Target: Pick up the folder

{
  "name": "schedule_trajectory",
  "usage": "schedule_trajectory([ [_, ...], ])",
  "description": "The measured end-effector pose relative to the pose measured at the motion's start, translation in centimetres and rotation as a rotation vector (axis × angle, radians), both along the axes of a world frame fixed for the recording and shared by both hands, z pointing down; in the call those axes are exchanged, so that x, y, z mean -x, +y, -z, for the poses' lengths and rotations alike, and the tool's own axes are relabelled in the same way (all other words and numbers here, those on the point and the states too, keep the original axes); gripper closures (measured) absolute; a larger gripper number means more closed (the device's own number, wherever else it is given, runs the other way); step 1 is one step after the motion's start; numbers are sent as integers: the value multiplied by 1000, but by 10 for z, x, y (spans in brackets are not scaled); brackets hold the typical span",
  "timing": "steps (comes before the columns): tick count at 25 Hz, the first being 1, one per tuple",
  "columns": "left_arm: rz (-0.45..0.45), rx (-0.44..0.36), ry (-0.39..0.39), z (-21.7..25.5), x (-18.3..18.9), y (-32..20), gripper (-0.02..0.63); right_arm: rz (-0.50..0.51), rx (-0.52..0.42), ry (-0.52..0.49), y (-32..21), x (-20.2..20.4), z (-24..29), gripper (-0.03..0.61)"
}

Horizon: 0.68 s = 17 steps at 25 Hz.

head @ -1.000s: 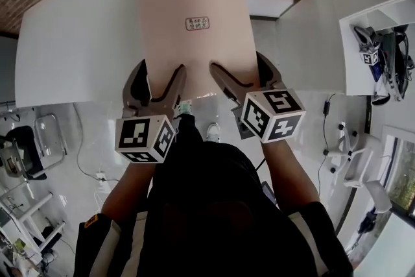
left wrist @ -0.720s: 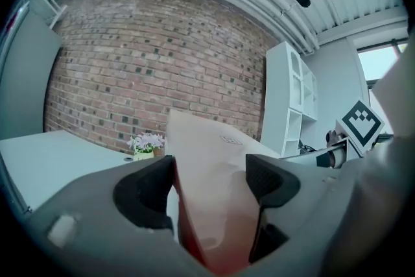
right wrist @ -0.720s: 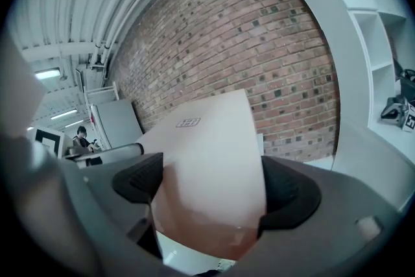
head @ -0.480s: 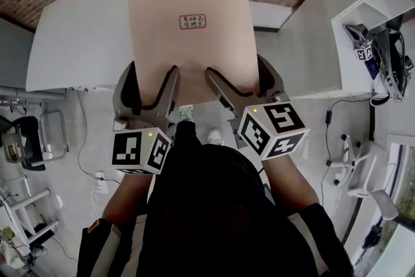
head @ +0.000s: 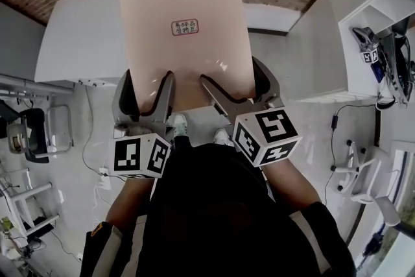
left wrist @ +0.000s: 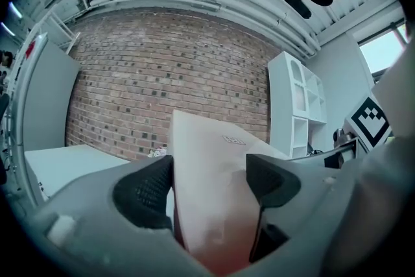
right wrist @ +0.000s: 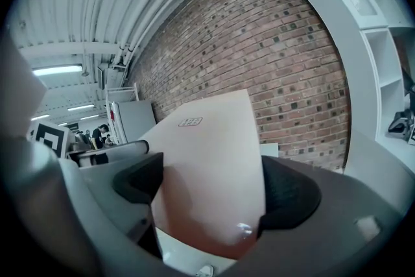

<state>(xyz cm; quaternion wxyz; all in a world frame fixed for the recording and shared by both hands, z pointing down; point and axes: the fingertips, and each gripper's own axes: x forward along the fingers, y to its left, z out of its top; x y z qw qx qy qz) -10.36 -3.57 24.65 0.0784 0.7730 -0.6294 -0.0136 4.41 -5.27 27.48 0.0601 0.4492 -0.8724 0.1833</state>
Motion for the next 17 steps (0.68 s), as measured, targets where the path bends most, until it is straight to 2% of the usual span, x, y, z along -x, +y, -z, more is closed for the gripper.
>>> schedule_trajectory([
  [9, -28, 25, -1, -6, 27, -17, 259, -32, 14, 9, -12, 26, -6, 127],
  [17, -61, 38, 11, -14, 35, -37, 258, -65, 32, 15, -27, 34, -13, 127],
])
